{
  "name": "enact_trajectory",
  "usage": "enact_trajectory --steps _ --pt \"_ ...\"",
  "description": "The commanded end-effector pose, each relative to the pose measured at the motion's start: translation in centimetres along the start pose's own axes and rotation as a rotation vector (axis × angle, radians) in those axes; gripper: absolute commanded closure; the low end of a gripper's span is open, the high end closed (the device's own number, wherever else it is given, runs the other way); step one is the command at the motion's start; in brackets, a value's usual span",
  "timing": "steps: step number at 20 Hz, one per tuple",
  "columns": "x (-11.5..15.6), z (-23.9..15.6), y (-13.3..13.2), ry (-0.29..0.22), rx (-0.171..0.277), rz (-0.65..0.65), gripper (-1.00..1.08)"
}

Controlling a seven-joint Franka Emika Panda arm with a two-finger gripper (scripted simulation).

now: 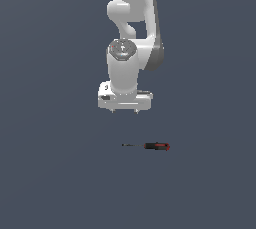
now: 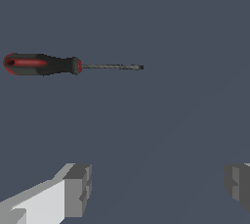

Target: Pick up the object and move it to a goal position.

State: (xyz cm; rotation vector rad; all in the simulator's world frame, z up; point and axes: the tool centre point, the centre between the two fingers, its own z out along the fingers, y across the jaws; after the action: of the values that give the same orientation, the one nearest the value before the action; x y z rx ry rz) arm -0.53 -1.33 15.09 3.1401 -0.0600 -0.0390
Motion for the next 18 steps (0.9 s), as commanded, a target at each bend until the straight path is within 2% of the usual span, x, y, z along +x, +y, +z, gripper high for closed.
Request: enact_trajectory --steps 1,10,18 --pt "0.00 0.00 0.00 0.000 0.000 0.000 -0.92" --pt "-0.32 0.51 -0.76 -0.027 -0.015 -0.019 -0.92" --pt "-0.24 0.56 -0.81 -0.027 -0.015 -0.008 -0.92"
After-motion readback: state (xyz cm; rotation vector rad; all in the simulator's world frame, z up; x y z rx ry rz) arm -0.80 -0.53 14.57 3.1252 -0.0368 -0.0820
